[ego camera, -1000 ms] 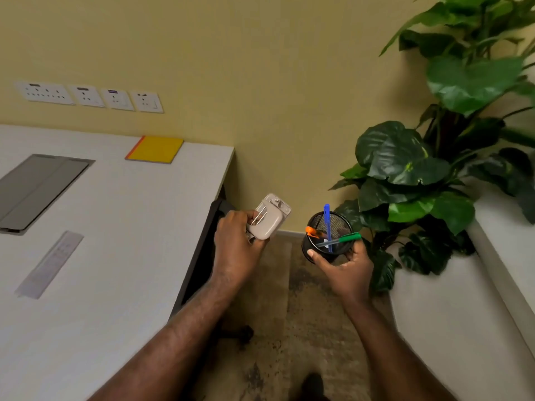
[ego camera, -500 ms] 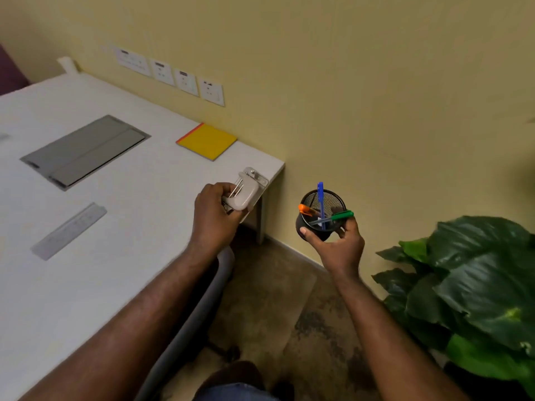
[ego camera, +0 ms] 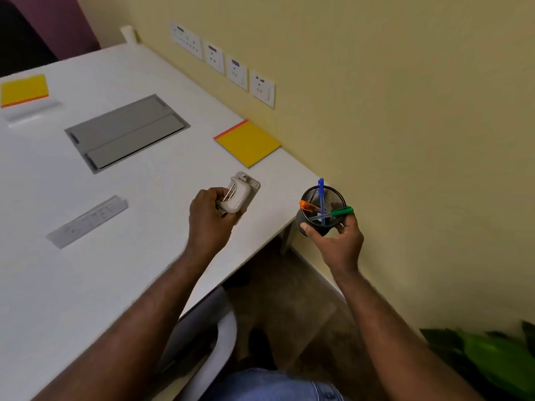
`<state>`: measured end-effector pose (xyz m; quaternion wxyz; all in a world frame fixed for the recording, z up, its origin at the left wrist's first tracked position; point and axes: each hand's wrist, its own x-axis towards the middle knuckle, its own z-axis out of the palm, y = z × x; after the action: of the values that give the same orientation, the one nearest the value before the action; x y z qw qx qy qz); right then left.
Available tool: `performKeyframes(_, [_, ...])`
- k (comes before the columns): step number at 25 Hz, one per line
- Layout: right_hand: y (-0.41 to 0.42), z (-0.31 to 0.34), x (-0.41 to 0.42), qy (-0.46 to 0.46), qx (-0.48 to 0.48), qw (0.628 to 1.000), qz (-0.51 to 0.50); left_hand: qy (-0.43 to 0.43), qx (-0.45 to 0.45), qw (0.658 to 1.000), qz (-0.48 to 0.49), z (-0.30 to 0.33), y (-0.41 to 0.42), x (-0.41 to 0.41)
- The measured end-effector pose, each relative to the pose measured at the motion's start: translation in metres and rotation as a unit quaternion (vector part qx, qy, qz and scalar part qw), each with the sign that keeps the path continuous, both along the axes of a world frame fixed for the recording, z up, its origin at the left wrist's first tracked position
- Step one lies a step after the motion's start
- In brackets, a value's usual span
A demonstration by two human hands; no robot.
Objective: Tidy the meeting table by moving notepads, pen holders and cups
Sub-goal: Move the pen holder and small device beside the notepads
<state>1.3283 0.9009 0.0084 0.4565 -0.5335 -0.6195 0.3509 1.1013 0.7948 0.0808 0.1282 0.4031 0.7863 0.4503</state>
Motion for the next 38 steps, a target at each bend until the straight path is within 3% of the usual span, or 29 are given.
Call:
performKeyframes(12, [0.134,-0.017,-0.093,0.023,-0.033,0.991,0.13,-0.016,-0.033,0.988,0.147,-0.03,0.066,-0.051])
performKeyframes(23, [0.23,-0.038,-0.162,0.017,-0.045,0.959,0.279,-0.037,-0.072,0.939,0.335,-0.041,0.105,-0.054])
performKeyframes(38, [0.245,-0.053,-0.261,-0.006,-0.038,0.956,0.291,-0.083,-0.08,0.932,0.343,-0.078,0.113,-0.132])
